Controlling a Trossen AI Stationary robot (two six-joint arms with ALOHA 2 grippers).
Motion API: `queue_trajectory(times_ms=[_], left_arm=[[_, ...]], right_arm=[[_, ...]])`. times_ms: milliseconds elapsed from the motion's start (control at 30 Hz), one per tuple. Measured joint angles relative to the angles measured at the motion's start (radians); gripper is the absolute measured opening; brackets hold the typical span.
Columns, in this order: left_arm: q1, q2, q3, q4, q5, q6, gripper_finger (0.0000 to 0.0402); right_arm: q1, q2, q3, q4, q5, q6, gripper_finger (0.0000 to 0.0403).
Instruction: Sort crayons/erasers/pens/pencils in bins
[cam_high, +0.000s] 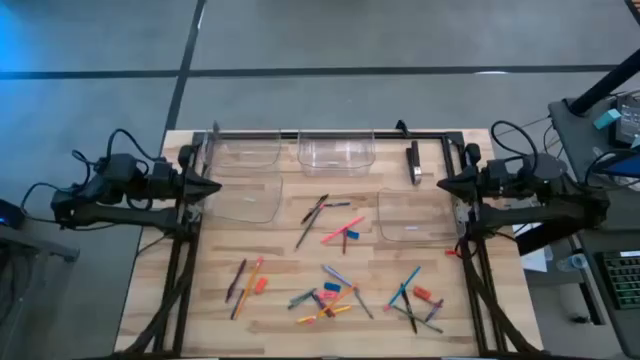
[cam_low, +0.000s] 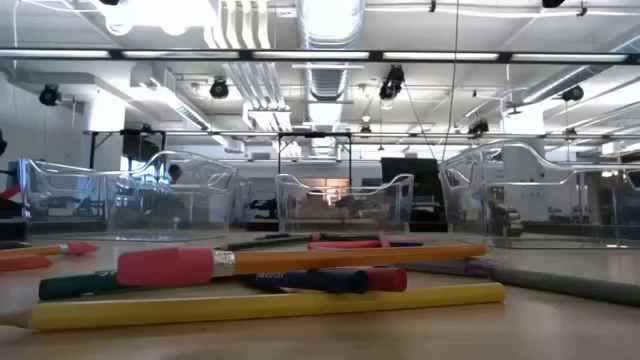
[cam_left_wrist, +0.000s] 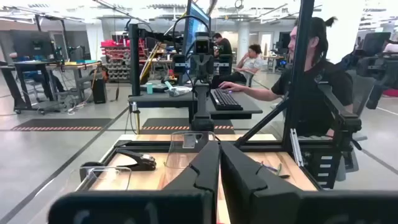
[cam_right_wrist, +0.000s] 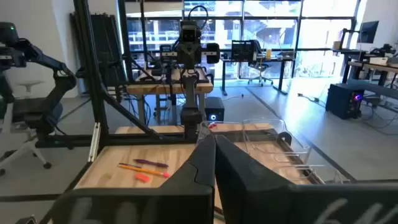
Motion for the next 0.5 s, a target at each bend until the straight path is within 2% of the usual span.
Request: queue_trajectory(times_ms=[233, 500], left_arm=[[0.000, 0.000, -0.004, 0.012, 0.000, 0.000, 0.0000], [0.000, 0.000, -0.004, 0.013, 0.001, 0.000, 0.0000]], right_arm=[[0.000, 0.002, 0.000, 0.000, 0.000, 0.024, 0.0023], [0.000, 0.002, 0.000, 0.000, 0.001, 0.140, 0.0023]])
